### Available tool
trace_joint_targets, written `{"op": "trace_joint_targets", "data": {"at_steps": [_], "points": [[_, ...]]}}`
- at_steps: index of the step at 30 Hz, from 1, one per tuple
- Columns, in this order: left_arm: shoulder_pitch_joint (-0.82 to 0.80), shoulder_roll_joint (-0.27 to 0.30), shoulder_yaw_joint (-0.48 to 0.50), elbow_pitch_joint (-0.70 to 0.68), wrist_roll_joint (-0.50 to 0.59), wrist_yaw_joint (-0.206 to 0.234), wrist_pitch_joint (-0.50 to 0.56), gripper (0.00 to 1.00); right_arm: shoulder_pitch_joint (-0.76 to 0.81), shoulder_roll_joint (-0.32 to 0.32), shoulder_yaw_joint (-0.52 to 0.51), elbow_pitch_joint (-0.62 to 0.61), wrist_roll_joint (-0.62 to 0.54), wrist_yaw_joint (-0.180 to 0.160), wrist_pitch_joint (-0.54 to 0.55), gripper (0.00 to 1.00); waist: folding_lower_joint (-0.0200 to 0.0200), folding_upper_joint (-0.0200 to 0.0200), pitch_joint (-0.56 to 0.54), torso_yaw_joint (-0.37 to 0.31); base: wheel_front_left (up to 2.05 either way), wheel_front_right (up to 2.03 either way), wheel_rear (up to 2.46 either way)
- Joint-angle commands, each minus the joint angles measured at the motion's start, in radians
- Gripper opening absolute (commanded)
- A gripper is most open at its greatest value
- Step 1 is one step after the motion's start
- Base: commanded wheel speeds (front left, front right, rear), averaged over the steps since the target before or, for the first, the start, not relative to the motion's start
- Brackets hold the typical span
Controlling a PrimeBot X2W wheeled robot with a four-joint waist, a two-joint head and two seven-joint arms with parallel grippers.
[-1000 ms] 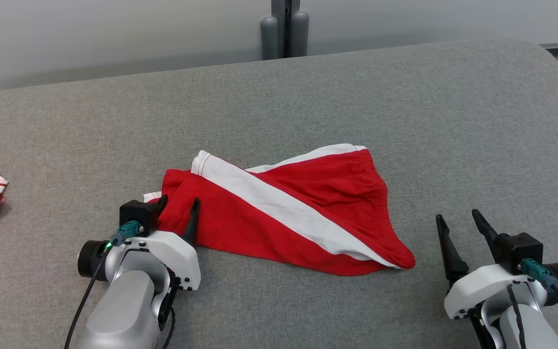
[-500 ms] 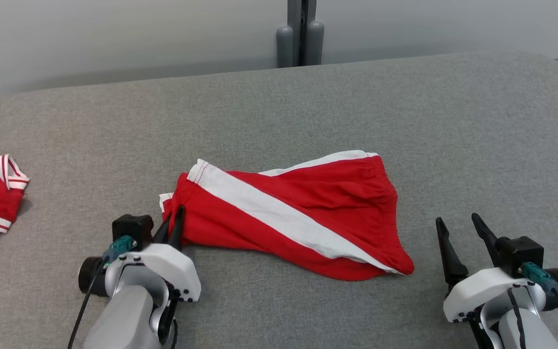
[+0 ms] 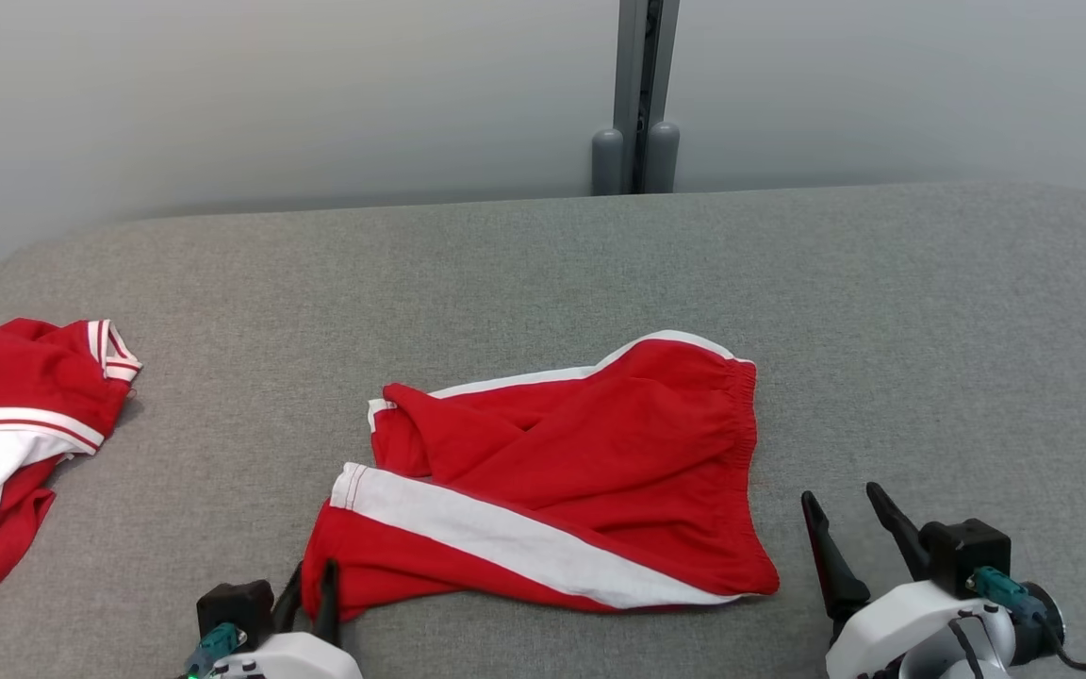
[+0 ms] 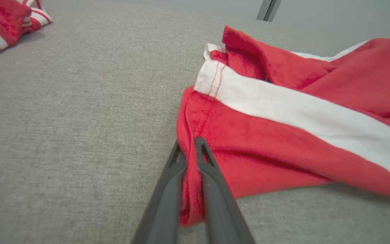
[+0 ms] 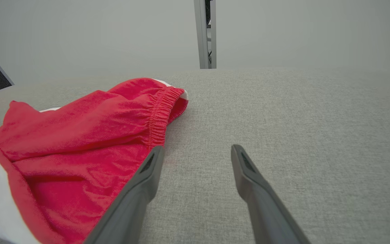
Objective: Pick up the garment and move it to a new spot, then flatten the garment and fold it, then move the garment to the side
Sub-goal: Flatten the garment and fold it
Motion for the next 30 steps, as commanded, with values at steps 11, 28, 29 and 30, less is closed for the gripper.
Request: {"op": "trace_joint_targets", "data": {"at_steps": [11, 28, 29, 30], "points": [[0.162, 0.005, 0.079, -0.162, 0.085, 0.038, 0.000, 1.00, 0.083, -0.005, 0.152, 0.022, 0.158, 0.000, -0.005, 1.00, 0.0000, -0.0001, -0.046, 0.021, 0.00, 0.00, 0.00], [0.164, 0.005, 0.081, -0.214, 0.092, 0.031, 0.000, 1.00, 0.009, -0.054, 0.296, 0.054, 0.388, 0.000, -0.005, 0.00, 0.0000, -0.0001, -0.023, 0.065, 0.00, 0.00, 0.00], [0.166, 0.004, 0.080, -0.217, 0.093, 0.030, 0.000, 1.00, 0.009, -0.058, 0.285, 0.039, 0.399, 0.000, -0.005, 0.00, 0.0000, -0.0001, -0.024, 0.065, 0.00, 0.00, 0.00], [0.167, 0.004, 0.079, -0.219, 0.092, 0.028, 0.000, 1.00, 0.007, -0.063, 0.276, 0.023, 0.407, 0.000, -0.005, 0.00, 0.0000, -0.0001, -0.025, 0.065, 0.00, 0.00, 0.00]]}}
